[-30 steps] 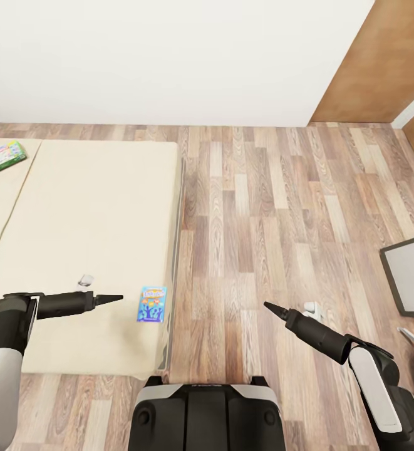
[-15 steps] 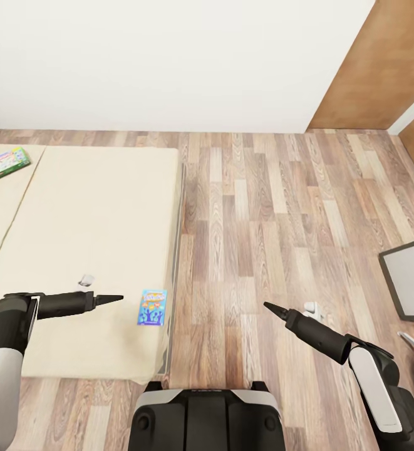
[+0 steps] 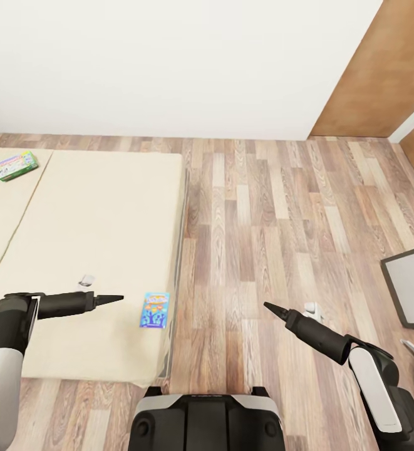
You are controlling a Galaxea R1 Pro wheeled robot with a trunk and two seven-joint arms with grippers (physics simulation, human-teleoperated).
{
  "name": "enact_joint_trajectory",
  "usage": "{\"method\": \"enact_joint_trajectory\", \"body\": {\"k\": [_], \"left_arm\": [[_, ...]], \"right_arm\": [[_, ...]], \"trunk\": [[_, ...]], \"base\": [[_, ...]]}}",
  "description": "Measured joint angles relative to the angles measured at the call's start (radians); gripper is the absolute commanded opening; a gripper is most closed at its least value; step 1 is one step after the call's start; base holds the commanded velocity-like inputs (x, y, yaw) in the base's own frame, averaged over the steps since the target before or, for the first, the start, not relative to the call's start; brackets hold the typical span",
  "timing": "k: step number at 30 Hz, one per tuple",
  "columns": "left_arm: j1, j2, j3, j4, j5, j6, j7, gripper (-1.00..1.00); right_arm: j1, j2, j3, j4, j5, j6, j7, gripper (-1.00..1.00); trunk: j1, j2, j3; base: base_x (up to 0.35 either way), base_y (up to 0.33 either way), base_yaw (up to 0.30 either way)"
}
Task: Put all the toys in the child's room - the three board games (two on the bed and one on the table), the two jigsaw puzzles on the table, and the tennis ball on the table - inside the toy box on the table in the child's room.
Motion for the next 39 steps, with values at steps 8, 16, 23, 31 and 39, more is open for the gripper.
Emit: {"method": "enact_joint_trajectory", "body": {"k": [8,16,23,31,39], "left_arm": [[0.000,0.000,0.000,0.000,0.000,-0.002,0.000,1.00],[0.000,0.001,0.002,0.000,0.000,-0.001,0.000,1.00],[0.000,0.001,0.001,0.000,0.000,0.000,0.000,1.00],[0.000,-0.001,-0.004,-0.001,0.000,0.001,0.000,1.00],[0.000,-0.002,-0.005,-0.001,0.000,0.001,0.000,1.00]], "right_arm": [[0.000,0.002,0.000,0.001,-0.001,-0.003,0.000,1.00],[0.000,0.002,0.000,0.003,0.003,-0.005,0.000,1.00],[0.000,0.001,0.000,0.003,0.004,-0.005,0.000,1.00],[0.000,-0.002,-0.006,0.004,0.003,-0.005,0.001,1.00],[0.000,-0.001,-0.012,0.003,-0.002,-0.005,0.002,1.00]], "trunk": [[0.000,0.000,0.013],[0.000,0.000,0.027],[0.000,0.000,0.038],[0.000,0.000,0.051],[0.000,0.000,0.065]], "base": [[0.000,0.000,0.081],[0.000,0.000,0.084],[0.000,0.000,0.085],[0.000,0.000,0.085],[0.000,0.000,0.079]]}}
